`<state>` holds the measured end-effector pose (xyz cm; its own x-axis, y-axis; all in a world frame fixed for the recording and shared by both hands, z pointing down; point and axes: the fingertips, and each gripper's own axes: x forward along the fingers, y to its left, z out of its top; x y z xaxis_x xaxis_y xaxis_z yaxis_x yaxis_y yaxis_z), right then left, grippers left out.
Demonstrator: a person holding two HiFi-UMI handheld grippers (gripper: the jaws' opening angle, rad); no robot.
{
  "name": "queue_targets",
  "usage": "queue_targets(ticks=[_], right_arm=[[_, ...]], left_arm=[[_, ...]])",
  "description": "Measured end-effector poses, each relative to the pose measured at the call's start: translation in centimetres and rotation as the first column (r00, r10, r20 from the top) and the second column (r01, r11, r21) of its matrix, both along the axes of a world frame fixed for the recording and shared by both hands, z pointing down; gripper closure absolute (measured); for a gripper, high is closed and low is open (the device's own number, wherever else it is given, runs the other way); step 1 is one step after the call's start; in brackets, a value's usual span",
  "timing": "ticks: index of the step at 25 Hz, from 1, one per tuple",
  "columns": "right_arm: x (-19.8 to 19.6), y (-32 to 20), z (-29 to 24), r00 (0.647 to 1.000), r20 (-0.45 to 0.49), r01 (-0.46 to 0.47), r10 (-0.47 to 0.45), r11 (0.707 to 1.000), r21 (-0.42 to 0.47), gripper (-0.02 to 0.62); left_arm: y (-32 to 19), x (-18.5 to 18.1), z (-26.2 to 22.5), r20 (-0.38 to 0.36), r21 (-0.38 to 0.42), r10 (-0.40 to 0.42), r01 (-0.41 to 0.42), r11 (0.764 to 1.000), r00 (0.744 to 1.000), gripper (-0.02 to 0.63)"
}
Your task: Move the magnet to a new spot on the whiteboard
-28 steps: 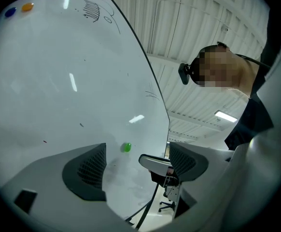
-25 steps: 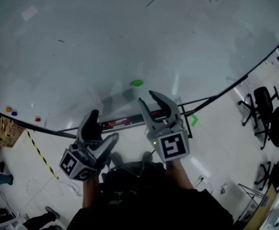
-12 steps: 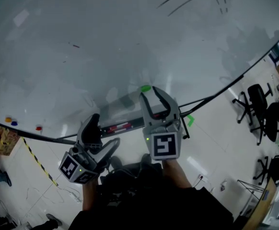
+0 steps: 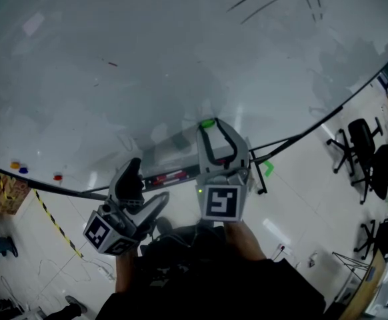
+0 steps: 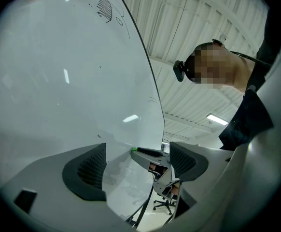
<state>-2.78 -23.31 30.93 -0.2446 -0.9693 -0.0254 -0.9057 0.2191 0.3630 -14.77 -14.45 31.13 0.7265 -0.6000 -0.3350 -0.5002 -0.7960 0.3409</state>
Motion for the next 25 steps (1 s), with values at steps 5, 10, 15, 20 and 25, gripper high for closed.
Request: queue_targets(ticks=[5, 10, 15, 20, 25], right_arm=[[0.0, 0.0, 0.1, 1.000, 0.019, 0.008, -0.007, 1.000, -0.013, 0.443], [0.1, 0.0, 0.2, 0.999, 0.039, 0.030, -0.028, 0.999, -0.045, 0.443], [-0.1, 0.3, 0.5, 0.996, 0.067, 0.070, -0.065, 0.995, -0.070, 0.443], [0.2, 1.1, 0.7, 0.991, 0.093, 0.103, -0.095, 0.991, -0.089, 0.443], [0.8, 1.9, 0.6, 0.982, 0.138, 0.144, -0.130, 0.985, -0.097, 0.443]], left_arm=[[-0.1, 0.1, -0.1, -0.003, -0.006, 0.001, -0.001, 1.000, 1.000, 0.201], [0.1, 0.2, -0.2, -0.004, -0.005, 0.001, -0.001, 1.000, 1.000, 0.201], [0.3, 0.0, -0.2, -0.006, -0.004, -0.008, 0.008, 1.000, 1.000, 0.201], [0.5, 0.1, -0.2, -0.008, -0.007, -0.010, 0.010, 1.000, 1.000, 0.201], [0.6, 0.4, -0.1, -0.011, -0.012, -0.011, 0.010, 1.000, 1.000, 0.201]])
